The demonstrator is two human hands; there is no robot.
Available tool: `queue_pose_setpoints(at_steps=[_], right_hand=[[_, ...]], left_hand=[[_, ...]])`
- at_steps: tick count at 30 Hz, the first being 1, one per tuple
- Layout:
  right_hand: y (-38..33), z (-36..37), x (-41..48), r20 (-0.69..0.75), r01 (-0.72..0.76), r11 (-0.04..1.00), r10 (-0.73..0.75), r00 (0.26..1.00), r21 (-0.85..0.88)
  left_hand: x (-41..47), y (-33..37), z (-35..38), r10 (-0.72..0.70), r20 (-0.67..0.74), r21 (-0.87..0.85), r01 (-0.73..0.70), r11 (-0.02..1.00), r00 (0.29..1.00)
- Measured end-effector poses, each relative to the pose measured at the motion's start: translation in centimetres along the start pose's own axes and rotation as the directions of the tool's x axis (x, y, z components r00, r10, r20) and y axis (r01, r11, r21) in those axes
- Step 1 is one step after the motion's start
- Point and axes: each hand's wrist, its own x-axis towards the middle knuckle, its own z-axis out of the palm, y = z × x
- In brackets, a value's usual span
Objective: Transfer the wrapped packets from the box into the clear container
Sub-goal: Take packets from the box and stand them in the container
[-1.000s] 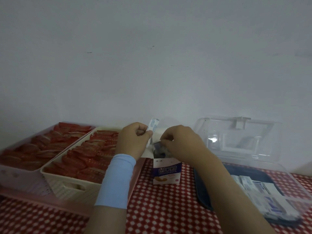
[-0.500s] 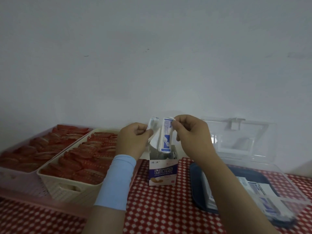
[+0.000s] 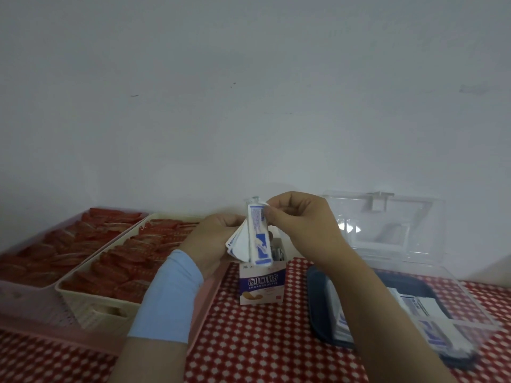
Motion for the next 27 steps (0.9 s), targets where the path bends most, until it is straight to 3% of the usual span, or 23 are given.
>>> queue_pose_setpoints(at_steps=[4, 8, 16, 21, 25, 27], right_hand=[[-0.1, -0.5, -0.1, -0.006, -0.014, 1.0, 0.014, 1.0, -0.011], [0.0, -0.8, -0.2, -0.035, -0.026, 1.0, 0.025, 0.999, -0.004], [-0.7, 0.0, -0.5, -0.032, -0.075, 0.983, 0.081, 0.996, 0.171], [-0.7, 0.4, -0.4, 0.004, -0.052, 0.98, 0.052, 0.999, 0.194], [0.1, 0.2, 0.0, -0.02, 0.033, 0.999, -0.033, 0.999, -0.038], [-0.2, -0.2, -0.4, 0.07, 0.116, 0.98, -0.106, 0.992, -0.164]], left_hand=[[-0.2, 0.1, 0.1, -0.018, 0.078, 0.003, 0.018, 1.0, 0.997], [0.1, -0.1, -0.2, -0.129, 0.147, -0.238, 0.161, 0.958, 0.981], [0.2, -1.3, 0.8, 0.011, 0.261, -0.449, 0.111, 0.887, 0.965], [0.2, -1.6, 1.3, 0.071, 0.277, -0.495, 0.079, 0.865, 0.958], [0.4, -1.2, 1.3, -0.008, 0.162, -0.513, 0.091, 0.854, 0.987], [0.6, -1.1, 1.1, -0.023, 0.123, -0.573, 0.09, 0.814, 0.992]])
